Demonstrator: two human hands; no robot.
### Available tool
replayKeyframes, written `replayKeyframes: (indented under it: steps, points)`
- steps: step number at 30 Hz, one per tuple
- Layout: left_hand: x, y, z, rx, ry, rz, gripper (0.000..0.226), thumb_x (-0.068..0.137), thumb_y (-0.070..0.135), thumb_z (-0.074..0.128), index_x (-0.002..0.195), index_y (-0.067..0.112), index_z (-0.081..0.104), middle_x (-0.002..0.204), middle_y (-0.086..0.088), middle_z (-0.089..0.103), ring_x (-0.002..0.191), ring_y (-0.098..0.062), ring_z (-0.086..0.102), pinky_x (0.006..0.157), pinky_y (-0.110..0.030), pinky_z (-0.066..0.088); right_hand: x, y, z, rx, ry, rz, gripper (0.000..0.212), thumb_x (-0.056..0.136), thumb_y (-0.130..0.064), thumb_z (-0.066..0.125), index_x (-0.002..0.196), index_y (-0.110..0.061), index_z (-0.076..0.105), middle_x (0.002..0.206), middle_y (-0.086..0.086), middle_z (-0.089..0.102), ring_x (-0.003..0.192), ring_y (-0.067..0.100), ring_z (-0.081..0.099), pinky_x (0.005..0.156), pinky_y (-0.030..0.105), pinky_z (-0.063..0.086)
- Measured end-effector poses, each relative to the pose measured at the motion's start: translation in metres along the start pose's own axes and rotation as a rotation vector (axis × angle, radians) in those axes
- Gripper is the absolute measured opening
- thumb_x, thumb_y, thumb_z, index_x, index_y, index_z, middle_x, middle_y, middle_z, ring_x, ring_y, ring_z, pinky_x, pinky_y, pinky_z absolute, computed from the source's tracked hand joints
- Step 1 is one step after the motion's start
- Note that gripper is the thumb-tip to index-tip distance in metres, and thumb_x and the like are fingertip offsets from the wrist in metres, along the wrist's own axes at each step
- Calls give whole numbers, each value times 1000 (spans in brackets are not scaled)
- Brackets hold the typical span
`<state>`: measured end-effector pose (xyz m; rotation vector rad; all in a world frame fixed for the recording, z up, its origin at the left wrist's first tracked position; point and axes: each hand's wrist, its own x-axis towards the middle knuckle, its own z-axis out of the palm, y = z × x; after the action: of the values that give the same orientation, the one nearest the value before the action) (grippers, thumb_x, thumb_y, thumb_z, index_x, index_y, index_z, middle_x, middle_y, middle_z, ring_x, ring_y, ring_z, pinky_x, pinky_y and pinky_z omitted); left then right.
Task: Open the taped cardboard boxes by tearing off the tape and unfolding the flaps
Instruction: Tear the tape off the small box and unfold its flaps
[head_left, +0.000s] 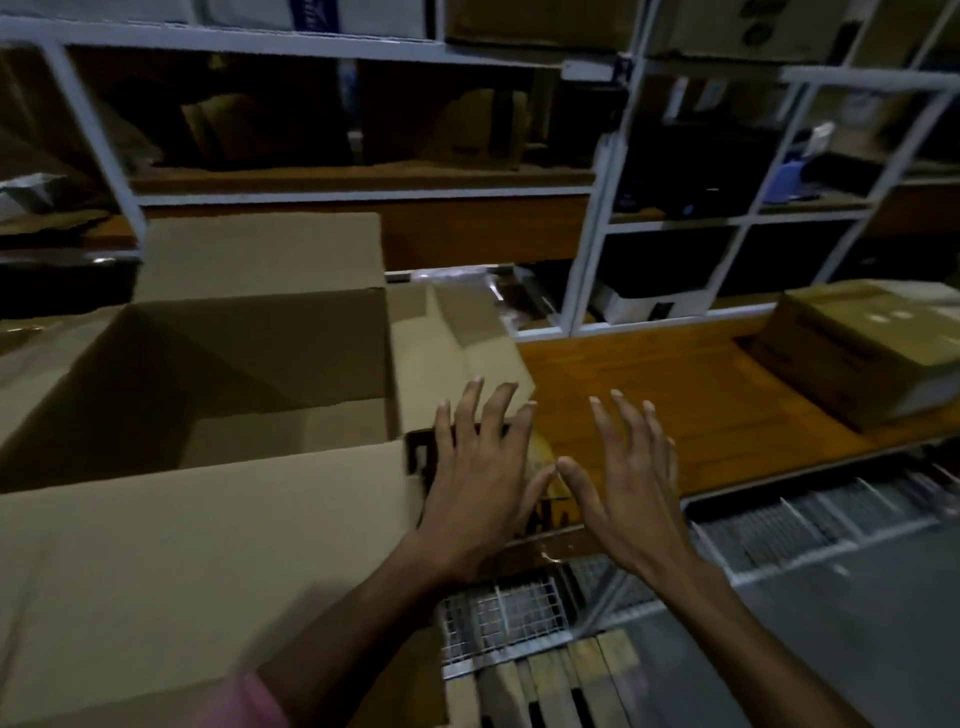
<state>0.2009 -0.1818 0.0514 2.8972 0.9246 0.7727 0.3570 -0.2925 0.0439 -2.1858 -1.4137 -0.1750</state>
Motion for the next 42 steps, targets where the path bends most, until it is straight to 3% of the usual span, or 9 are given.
replayKeyframes:
  steps: [8, 12, 15, 26, 33, 38, 42]
  points:
    - [110, 166, 94, -57, -77, 219, 69, 98, 61, 33, 153, 20, 37, 166, -10, 24, 156, -37, 7, 118, -69, 20, -9, 194, -73, -25, 97, 248, 78, 95, -77, 23, 158, -30, 22, 167, -2, 17, 156, 26, 4, 120, 60, 18]
    - [150, 236, 135, -78, -124, 280, 69, 97, 58, 49, 153, 20, 38, 165, -12, 26, 155, -39, 7, 117, -70, 20, -19, 279, -99, -62, 94, 363, 80, 94, -79, 21, 157, -29, 24, 166, -1, 19, 155, 27, 6, 118, 63, 22]
    - [177, 272, 156, -83, -141, 327, 69, 98, 58, 49, 154, 21, 34, 167, -11, 21, 156, -37, 2, 119, -68, 16, -18, 325, -113, -70, 89, 417, 81, 93, -80, 19, 156, -30, 24, 166, -1, 19, 155, 26, 5, 118, 61, 21]
    - [288, 332, 235, -53, -254, 425, 71, 101, 58, 44, 159, 21, 25, 169, -10, 12, 156, -36, -6, 122, -65, 8, 44, 429, -110, -83, 66, 468, 80, 95, -76, 17, 156, -26, 28, 166, 2, 20, 155, 29, 4, 120, 61, 16]
    - [413, 371, 324, -73, -322, 494, 67, 103, 56, 42, 157, 19, 29, 166, -12, 22, 156, -37, 5, 122, -64, 14, 146, 525, -106, -125, -1, 512, 75, 99, -70, 16, 158, -25, 25, 167, 1, 19, 156, 28, 2, 121, 61, 12]
    - [493, 400, 386, -93, -398, 551, 65, 102, 49, 45, 157, 18, 27, 166, -10, 21, 156, -35, 3, 124, -61, 9, 213, 593, -95, -162, 0, 583, 84, 93, -76, 6, 159, -27, 24, 168, -2, 17, 156, 26, 3, 120, 58, 11]
    - [536, 422, 434, -90, -453, 582, 68, 102, 44, 46, 159, 15, 24, 167, -10, 18, 156, -33, 4, 125, -58, 10, 244, 640, -82, -204, -46, 636, 78, 98, -72, 9, 159, -25, 23, 169, -1, 14, 155, 30, 4, 120, 61, 15]
